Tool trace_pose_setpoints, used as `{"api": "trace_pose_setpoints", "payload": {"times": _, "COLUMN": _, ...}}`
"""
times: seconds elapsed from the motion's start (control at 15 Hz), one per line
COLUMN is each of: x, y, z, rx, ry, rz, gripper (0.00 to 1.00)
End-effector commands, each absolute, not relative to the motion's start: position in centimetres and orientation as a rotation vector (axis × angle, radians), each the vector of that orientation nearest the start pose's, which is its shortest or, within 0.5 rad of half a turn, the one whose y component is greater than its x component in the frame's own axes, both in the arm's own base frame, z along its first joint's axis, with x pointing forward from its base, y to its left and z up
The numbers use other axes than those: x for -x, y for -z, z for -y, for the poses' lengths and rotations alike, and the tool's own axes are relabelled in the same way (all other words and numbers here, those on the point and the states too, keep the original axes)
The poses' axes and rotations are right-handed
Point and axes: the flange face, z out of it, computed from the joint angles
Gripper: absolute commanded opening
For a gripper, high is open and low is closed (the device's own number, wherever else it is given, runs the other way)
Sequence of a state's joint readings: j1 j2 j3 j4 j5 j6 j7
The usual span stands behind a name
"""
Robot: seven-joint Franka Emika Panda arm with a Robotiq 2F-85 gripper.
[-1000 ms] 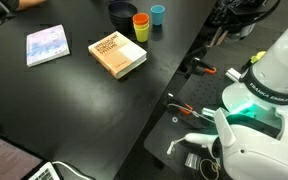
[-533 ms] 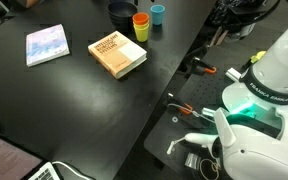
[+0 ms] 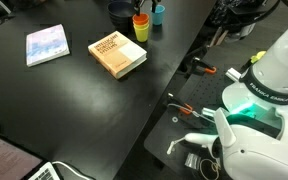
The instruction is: Unstack the stacked up plastic cups
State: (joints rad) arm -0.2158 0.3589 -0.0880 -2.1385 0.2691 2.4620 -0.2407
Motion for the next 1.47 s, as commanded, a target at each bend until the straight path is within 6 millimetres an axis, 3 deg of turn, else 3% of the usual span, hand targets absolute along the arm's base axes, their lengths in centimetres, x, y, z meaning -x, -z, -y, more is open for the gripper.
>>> {"api": "trace_pose_setpoints", "payload": {"times": 0.0, "x": -54.6, "y": -22.3, "z": 17.3, "rx": 2.973, "ry": 0.035, "rz": -0.378, "gripper": 1.00}}
{"api": "trace_pose_setpoints", "payload": {"times": 0.07, "x": -54.6, "y": -22.1, "z": 17.3, "rx": 2.974, "ry": 0.034, "rz": -0.380, "gripper": 0.75}}
{"api": "trace_pose_setpoints", "payload": {"times": 0.13, "x": -54.5, "y": -22.0, "z": 17.3, "rx": 2.974, "ry": 0.033, "rz": -0.377, "gripper": 0.74}}
{"api": "trace_pose_setpoints", "payload": {"times": 0.73, "x": -54.4, "y": -23.0, "z": 17.2, "rx": 2.998, "ry": 0.069, "rz": -0.358, "gripper": 0.05}}
{"api": "trace_pose_setpoints", "payload": {"times": 1.0, "x": -54.0, "y": -23.8, "z": 17.1, "rx": 2.998, "ry": 0.043, "rz": -0.378, "gripper": 0.01}}
{"api": "trace_pose_setpoints", "payload": {"times": 1.4, "x": -53.8, "y": -27.0, "z": 17.1, "rx": 3.012, "ry": 0.077, "rz": -0.375, "gripper": 0.02}}
